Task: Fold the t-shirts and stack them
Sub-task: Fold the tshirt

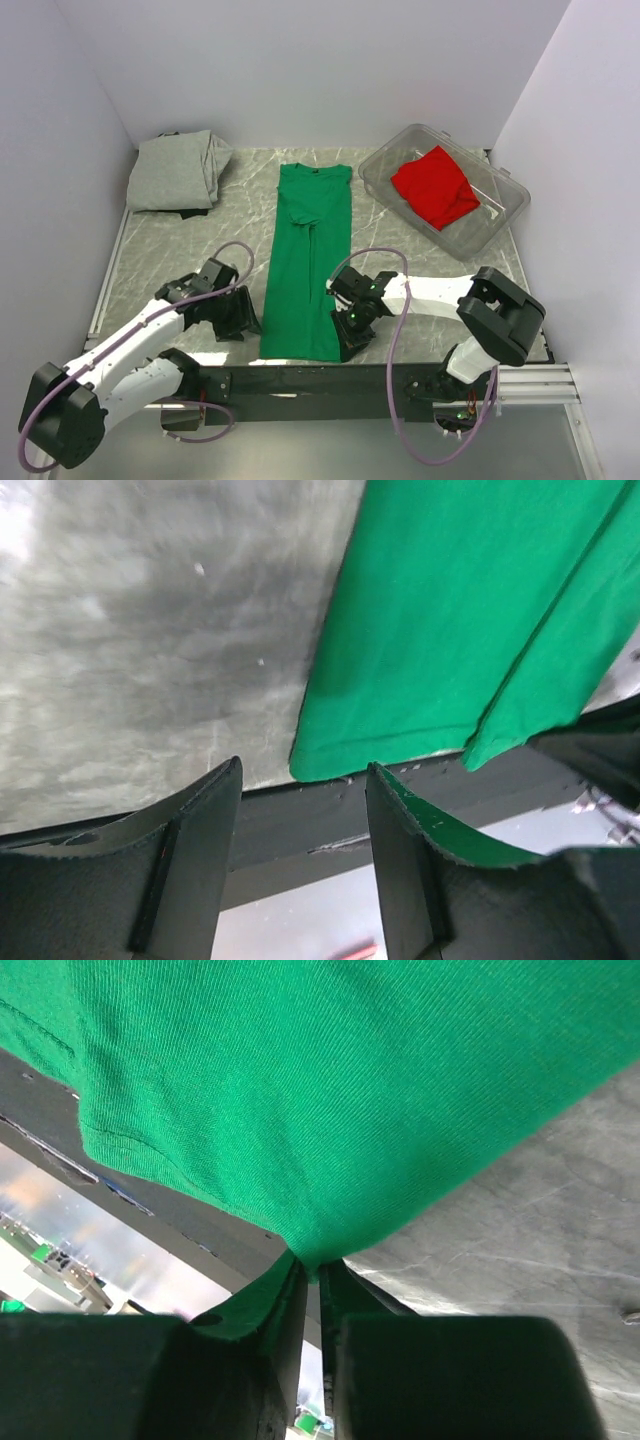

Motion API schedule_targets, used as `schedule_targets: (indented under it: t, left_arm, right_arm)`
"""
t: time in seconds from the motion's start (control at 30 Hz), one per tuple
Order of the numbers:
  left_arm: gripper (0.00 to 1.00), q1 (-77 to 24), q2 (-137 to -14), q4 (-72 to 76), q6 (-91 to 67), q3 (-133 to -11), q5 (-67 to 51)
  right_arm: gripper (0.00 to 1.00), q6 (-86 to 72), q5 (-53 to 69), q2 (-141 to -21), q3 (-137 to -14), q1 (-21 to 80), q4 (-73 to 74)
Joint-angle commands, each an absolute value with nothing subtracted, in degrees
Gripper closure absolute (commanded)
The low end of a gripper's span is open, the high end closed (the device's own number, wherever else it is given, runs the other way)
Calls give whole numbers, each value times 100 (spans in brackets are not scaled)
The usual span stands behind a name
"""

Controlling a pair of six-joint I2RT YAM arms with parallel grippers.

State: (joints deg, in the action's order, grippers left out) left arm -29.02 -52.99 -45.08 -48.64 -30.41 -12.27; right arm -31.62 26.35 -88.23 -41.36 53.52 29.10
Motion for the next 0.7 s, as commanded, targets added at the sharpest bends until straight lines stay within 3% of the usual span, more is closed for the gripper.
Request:
schedule_targets:
  t: [0.0,0.67]
  left_arm:
    - [42,-3076,-5388,-4307,-5018,-2795,-1651]
    - [48,-3691,-6196,-3744,-5344,-2645,-1556]
  right_arm:
    - [86,-3217,2575,-8824,-4192,5405,2795]
    - [89,-3270,2478,-8736,-4122,5493,2830]
